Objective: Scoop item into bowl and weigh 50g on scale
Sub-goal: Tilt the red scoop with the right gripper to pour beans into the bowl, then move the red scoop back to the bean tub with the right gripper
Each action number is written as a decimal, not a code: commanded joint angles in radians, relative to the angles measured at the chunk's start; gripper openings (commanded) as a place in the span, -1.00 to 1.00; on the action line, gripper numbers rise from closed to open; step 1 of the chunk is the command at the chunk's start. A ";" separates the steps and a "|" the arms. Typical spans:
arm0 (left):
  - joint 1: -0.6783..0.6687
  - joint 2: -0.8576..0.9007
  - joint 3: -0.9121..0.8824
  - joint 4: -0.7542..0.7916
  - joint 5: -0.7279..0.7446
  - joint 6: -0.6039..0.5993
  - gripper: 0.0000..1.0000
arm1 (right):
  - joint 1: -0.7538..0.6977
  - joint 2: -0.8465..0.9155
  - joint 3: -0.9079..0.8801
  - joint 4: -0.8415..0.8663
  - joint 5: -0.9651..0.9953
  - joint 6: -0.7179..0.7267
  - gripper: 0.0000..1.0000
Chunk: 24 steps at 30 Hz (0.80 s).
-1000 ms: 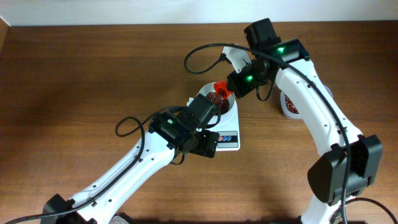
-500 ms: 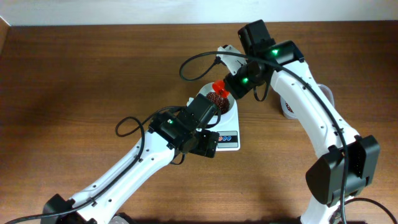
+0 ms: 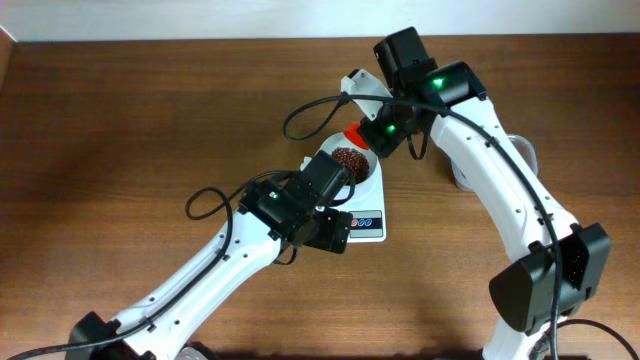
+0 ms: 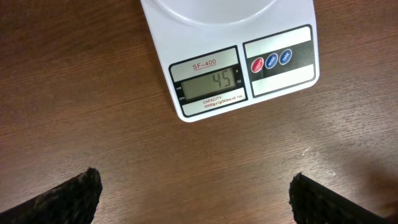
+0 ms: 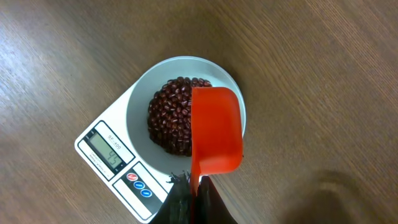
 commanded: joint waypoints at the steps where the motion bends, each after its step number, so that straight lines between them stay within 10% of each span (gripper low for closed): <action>1: -0.003 -0.007 -0.007 0.001 -0.011 -0.010 0.98 | 0.002 -0.029 0.019 0.000 0.017 0.027 -0.92; 9: -0.003 -0.007 -0.007 0.001 -0.011 -0.010 0.98 | -0.017 -0.028 0.019 0.021 0.004 0.208 -0.92; 15: -0.003 -0.007 -0.007 0.001 -0.011 -0.010 0.98 | -0.214 -0.028 0.019 -0.003 -0.401 0.290 -0.92; 24: -0.003 -0.007 -0.007 0.001 -0.011 -0.010 0.98 | -0.541 -0.027 0.019 -0.089 -0.421 0.290 -0.92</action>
